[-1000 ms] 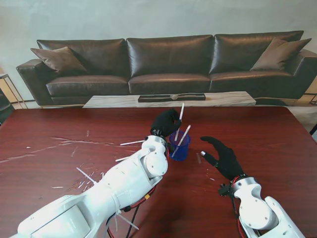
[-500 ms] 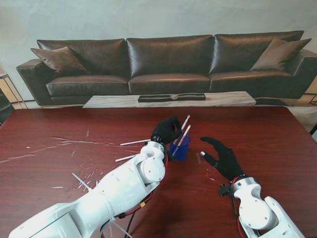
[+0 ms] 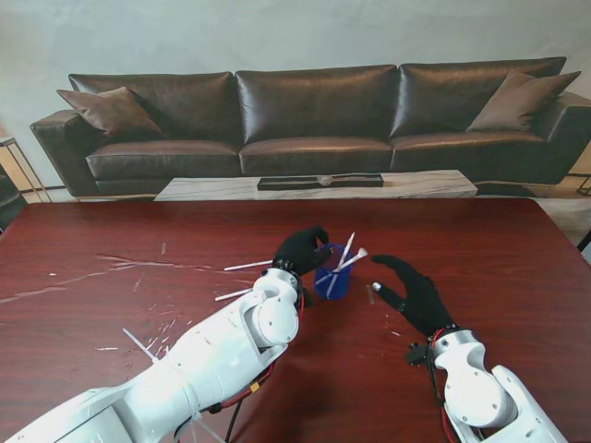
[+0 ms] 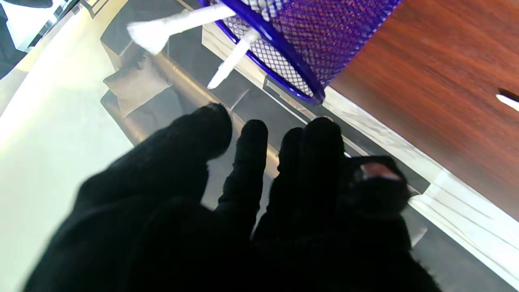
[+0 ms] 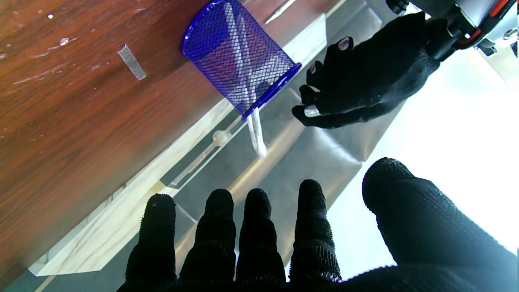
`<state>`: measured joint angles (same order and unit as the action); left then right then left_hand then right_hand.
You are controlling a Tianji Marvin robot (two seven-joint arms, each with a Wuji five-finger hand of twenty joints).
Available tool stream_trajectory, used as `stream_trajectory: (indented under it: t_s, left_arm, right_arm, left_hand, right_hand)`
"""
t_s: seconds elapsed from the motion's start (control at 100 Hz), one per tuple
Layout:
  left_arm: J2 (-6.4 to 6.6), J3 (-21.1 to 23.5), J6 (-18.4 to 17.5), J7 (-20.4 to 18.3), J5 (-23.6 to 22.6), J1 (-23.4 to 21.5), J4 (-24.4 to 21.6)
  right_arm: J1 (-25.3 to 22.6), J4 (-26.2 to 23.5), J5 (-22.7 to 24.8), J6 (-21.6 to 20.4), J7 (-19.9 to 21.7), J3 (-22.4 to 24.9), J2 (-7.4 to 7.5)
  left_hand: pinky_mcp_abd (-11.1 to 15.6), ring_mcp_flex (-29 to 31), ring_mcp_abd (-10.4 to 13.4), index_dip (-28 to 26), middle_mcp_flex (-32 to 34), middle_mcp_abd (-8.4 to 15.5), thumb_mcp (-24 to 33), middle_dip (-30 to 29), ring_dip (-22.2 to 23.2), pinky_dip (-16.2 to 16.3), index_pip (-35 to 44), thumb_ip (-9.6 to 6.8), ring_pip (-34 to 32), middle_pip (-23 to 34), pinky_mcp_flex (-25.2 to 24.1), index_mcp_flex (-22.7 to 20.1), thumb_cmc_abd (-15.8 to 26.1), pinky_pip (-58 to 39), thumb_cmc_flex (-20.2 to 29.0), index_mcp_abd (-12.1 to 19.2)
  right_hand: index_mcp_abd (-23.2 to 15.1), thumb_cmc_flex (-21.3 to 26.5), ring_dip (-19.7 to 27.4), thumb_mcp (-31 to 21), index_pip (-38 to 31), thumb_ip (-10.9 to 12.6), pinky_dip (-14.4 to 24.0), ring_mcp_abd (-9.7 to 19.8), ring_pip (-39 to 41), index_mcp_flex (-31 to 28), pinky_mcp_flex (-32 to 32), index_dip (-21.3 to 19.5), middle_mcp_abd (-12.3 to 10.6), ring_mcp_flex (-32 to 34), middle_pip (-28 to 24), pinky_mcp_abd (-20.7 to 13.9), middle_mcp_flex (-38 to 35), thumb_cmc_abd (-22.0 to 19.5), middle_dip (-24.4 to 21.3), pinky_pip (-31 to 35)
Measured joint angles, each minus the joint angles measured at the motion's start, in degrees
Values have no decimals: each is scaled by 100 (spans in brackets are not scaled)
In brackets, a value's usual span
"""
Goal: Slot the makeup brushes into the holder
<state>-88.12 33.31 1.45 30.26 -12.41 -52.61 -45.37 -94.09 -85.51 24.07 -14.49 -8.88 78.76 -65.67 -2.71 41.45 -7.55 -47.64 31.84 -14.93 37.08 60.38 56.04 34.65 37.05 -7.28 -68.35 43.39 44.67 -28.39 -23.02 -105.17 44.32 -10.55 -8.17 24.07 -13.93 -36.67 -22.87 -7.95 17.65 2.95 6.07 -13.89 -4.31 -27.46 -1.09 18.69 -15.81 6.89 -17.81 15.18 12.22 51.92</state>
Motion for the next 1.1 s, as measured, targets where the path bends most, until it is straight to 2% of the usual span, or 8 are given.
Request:
stream_trajectory:
  t_s: [0.11,0.21,0.43,0.6,0.77,0.88,0.99,1.1]
  left_arm:
    - [133,50,52,-43,-122,-76,-254]
    - [266,115,131,-132,-218,-151,-499]
    - [627,286,276,-320,-747,-323,-995]
    - [957,482,411,-619,-1147,-516,-1414]
    - [1328,708,956,-1438,-1286,-744,-1970]
    - [1502,796,1000,-1676,-1582,-839,-2081]
    - [1692,872,1121,-1971,-1878,-946,-2255]
    - [1808,938,1174,-1990,-2140,-1044,-2290]
  right_arm:
    - [3,2,0,0,0,-3,0]
    - [4,2,0,3,0,-5,0]
    - [9,3,0,4,1,-11,0]
    - [12,4,0,2,10,-14,0]
    - [21,17,4,-5,8,-21,0]
    - [21,17,4,-2,8,-25,0]
    - [23,18,4,-3,10,-27,1]
    - [23,19,5,-3,11,-28,1]
  left_hand:
    - [-556,-534,-290,322,-309,-7,-677,-443,-51,487,-380,-8,648,-403,-952,7,358,880,-74,-65]
    - [-988,-1214,-528,629,-662,-66,-951,-909,-274,1031,-733,-11,1462,-946,-1941,7,380,1842,-60,-87]
    - [-1305,-1617,-657,824,-716,-68,-1015,-1142,-410,1307,-1096,-11,1945,-1230,-3172,3,381,2785,-47,-99]
    - [-1348,-1695,-666,842,-716,-68,-1071,-1202,-410,1453,-1174,-11,1975,-1285,-3223,-4,354,2854,-19,-100]
    - [-1145,-1770,-666,985,-897,-171,-1226,-1230,147,2505,-1657,19,1856,-1544,-3091,-4,157,2610,13,-79]
    - [-1047,-1823,-666,987,-937,-180,-1227,-1196,309,2796,-1766,102,1737,-1562,-2974,-4,121,2424,12,-57]
    - [-912,-1822,-613,987,-937,-180,-646,-981,517,2999,-1822,102,1583,-1562,-2757,-12,2,2287,-13,-2]
    - [-834,-1820,-553,987,-937,-180,-116,-778,696,3055,-1823,40,1405,-1481,-2618,-15,-32,2183,-33,5]
  right_hand:
    - [0,0,0,0,0,0,0,0,0,0,1,0,0,0,0,1,0,0,0,1]
    - [0,0,0,0,0,0,0,0,0,0,1,0,0,0,0,1,0,0,0,1]
    - [0,0,0,0,0,0,0,0,0,0,1,0,0,0,0,2,0,0,0,1]
    - [0,0,0,0,0,0,0,0,0,0,1,0,0,0,0,2,0,0,0,1]
    - [0,0,0,0,0,0,0,0,0,0,1,0,0,0,0,2,0,0,0,2]
    - [0,0,0,0,0,0,0,0,0,0,1,0,0,0,0,2,0,0,0,2]
    - [0,0,0,0,0,0,1,0,0,0,1,0,0,0,0,2,0,0,0,2]
    - [0,0,0,0,0,0,1,0,0,0,1,0,0,0,0,3,0,0,0,2]
